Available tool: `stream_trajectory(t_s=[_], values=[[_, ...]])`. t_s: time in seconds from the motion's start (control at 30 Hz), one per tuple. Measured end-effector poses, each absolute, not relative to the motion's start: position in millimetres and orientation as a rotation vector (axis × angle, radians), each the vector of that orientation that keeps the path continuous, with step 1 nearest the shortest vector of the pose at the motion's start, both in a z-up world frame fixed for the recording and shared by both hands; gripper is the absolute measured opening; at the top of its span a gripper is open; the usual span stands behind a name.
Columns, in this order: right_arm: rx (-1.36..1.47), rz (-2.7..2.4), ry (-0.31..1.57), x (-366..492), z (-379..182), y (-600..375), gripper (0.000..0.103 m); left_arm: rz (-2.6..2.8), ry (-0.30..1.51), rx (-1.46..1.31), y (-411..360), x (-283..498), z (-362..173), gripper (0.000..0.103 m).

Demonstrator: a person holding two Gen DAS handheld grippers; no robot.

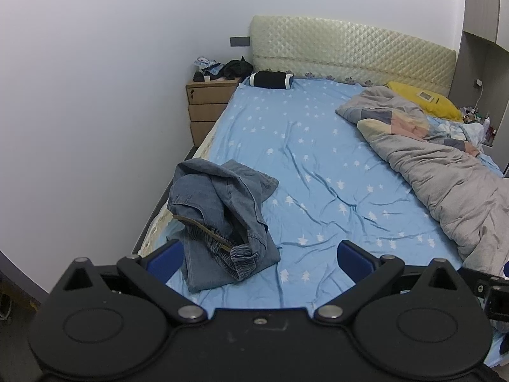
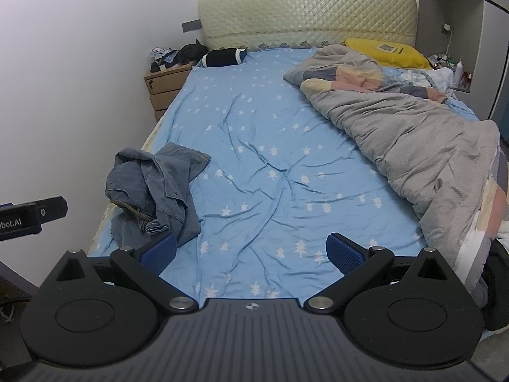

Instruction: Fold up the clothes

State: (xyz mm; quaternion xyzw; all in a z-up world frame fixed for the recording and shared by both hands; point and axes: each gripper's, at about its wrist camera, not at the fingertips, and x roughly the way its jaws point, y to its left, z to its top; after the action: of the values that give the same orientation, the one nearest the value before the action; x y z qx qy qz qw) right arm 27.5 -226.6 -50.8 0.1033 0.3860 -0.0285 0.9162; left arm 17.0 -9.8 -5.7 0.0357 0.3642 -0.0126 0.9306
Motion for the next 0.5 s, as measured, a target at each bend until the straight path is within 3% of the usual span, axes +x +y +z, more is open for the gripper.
stream_trajectory(t_s=[0.5], values=[[0.209,0.024,0.794,27,-57,-241,0.098,0.016,0.750,0.061,-24,10,-8,0.103]])
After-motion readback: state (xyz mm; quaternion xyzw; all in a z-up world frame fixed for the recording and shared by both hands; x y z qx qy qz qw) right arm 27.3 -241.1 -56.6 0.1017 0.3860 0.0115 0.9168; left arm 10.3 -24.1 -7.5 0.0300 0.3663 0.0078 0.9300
